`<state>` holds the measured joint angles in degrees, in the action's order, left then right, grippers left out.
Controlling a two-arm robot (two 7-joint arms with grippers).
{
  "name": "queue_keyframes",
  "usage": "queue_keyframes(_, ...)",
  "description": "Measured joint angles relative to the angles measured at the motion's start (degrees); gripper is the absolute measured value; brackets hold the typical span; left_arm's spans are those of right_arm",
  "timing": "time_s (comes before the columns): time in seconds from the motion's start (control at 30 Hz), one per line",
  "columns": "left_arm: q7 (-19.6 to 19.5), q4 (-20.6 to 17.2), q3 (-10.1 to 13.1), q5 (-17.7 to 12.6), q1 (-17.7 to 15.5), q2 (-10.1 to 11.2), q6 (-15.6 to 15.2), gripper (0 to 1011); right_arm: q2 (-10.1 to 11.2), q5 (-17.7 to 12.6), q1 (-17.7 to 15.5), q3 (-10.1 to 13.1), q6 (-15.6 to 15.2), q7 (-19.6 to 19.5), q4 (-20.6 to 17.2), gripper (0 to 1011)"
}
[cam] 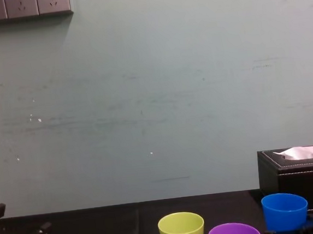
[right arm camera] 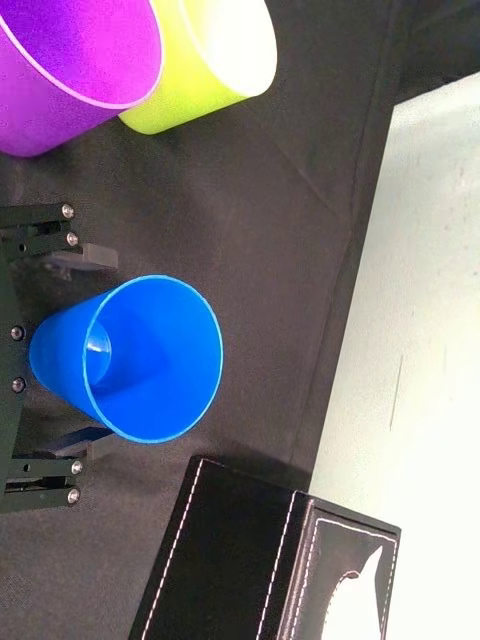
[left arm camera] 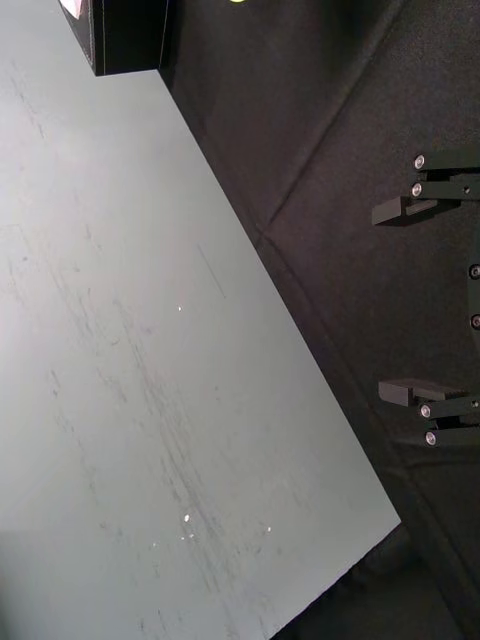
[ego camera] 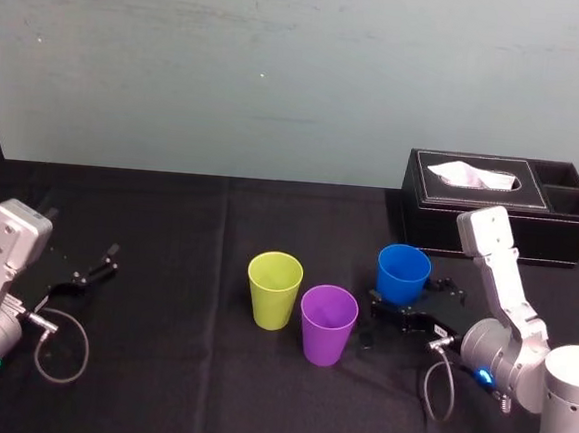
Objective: Stack the three plastic cups sequentially using one hand.
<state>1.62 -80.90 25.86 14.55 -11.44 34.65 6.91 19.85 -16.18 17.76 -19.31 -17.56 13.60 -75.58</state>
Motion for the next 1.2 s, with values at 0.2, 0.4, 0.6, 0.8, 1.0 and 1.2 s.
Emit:
queue_keyframes(0.2, 0.00, 0.00, 0.00, 0.00, 0.00, 0.00, 0.00, 1000, 0.04, -0.04, 0.00, -0.04, -0.03, 0.00, -0.01, 1003)
queue_keyframes(0.4, 0.00, 0.00, 0.00, 0.00, 0.00, 0.00, 0.00, 1000, 0.07, -0.08, -0.01, -0.07, -0.03, -0.01, -0.04, 939)
queue_keyframes(0.6, 0.00, 0.00, 0.00, 0.00, 0.00, 0.00, 0.00, 1000, 0.09, -0.10, -0.03, -0.11, -0.03, -0.03, -0.07, 775)
queue_keyframes(0.8, 0.00, 0.00, 0.00, 0.00, 0.00, 0.00, 0.00, 1000, 0.12, -0.13, -0.06, -0.14, -0.03, -0.04, -0.11, 703)
queue_keyframes(1.0, 0.00, 0.00, 0.00, 0.00, 0.00, 0.00, 0.00, 1000, 0.14, -0.17, -0.06, -0.14, -0.02, -0.04, -0.13, 693)
queue_keyframes(1.2, 0.00, 0.00, 0.00, 0.00, 0.01, 0.00, 0.00, 1000, 0.18, -0.03, -0.22, 0.03, -0.05, -0.05, -0.48, 693)
